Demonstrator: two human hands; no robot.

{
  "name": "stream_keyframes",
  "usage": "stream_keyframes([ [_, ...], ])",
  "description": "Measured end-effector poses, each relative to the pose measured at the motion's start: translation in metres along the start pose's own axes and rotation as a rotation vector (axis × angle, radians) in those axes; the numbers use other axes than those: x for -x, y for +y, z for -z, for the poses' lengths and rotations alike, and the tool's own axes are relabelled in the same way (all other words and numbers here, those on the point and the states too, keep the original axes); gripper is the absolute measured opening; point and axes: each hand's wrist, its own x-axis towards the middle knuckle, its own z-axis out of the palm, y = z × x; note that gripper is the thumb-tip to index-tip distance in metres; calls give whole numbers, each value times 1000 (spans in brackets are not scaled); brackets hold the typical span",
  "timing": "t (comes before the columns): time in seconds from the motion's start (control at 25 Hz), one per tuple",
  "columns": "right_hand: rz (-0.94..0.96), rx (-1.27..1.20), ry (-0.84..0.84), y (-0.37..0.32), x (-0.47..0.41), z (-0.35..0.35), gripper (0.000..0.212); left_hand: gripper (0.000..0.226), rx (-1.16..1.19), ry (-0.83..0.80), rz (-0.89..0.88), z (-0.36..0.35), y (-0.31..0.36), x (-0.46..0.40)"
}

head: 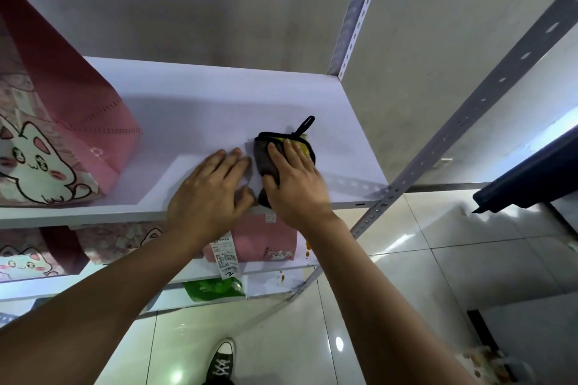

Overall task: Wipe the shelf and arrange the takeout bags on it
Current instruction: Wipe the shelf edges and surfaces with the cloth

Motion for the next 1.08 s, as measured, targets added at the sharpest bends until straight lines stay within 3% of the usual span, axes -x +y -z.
stream_keyframes([
  [0.16,-17,-39,-28,9,1,4,62,68,22,-11,-8,1,-2,0],
  [0.36,-280,9,112,78,-4,19,62,68,57,-2,6,1,-1,0],
  [0.48,-384,0,131,85,-4,22,62,68,75,-8,33,1,2,-1],
  [0.76,-5,-6,53,10,14,-2,60,69,39,-9,18,-1,0,-1],
  [1.08,-101,-14,7,21,-57,8,60,65,43,-4,14,-1,-2,-1],
])
